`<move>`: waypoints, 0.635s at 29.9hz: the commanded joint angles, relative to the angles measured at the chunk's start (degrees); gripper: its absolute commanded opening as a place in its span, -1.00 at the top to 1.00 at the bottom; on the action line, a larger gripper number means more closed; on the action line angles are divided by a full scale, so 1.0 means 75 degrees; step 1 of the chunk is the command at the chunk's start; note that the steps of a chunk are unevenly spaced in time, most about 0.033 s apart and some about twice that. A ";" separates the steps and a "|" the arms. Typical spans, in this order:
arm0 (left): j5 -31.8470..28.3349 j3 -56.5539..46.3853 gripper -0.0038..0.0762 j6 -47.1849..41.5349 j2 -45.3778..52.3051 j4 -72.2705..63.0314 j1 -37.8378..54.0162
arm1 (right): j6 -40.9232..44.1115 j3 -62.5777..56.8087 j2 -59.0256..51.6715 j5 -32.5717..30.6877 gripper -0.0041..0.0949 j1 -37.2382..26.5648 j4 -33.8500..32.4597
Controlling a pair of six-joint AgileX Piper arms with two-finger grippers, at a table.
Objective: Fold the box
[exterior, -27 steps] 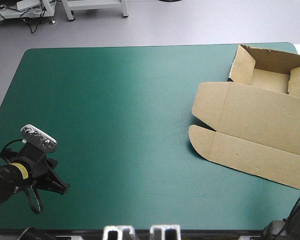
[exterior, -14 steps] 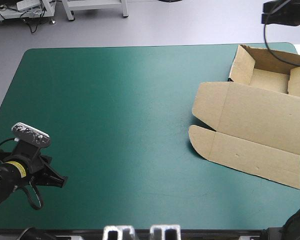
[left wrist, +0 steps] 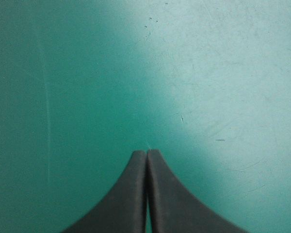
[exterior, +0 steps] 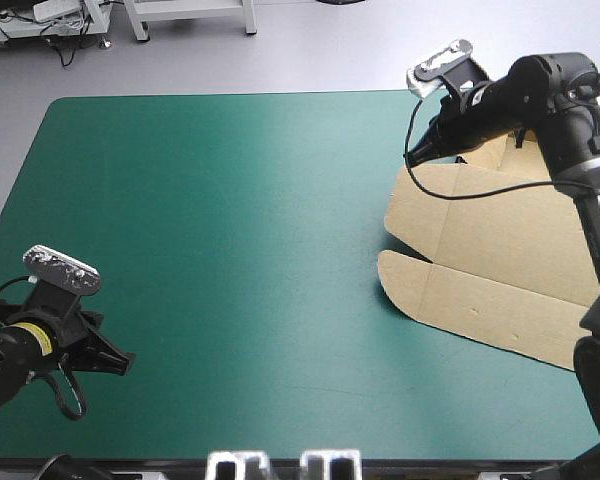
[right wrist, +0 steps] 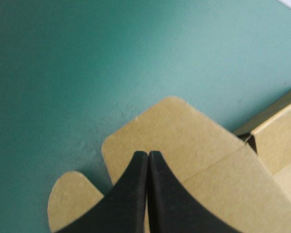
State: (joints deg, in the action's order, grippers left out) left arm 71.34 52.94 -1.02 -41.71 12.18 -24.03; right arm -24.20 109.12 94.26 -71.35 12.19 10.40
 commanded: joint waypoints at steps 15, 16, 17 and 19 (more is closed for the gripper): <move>0.0074 0.0192 0.93 -0.0060 0.0003 0.0065 -0.0049 | 0.0138 -0.5034 -0.3733 0.0013 0.97 0.0005 0.0051; 0.0091 0.0192 0.93 -0.0060 0.0003 0.0065 -0.0049 | 0.0138 -0.5284 -0.3950 0.0112 0.97 0.0005 0.0051; 0.0090 0.0192 0.93 -0.0060 0.0003 0.0065 -0.0049 | 0.0200 -0.5535 -0.4174 0.0256 0.97 0.0005 0.0051; 0.0090 0.0192 0.93 -0.0043 0.0003 0.0065 -0.0049 | 0.0277 -0.6041 -0.4664 0.0652 0.97 0.0005 0.0051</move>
State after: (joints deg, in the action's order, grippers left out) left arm 71.58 52.94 -1.02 -41.71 12.13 -24.03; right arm -22.62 66.43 64.35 -70.63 12.25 10.24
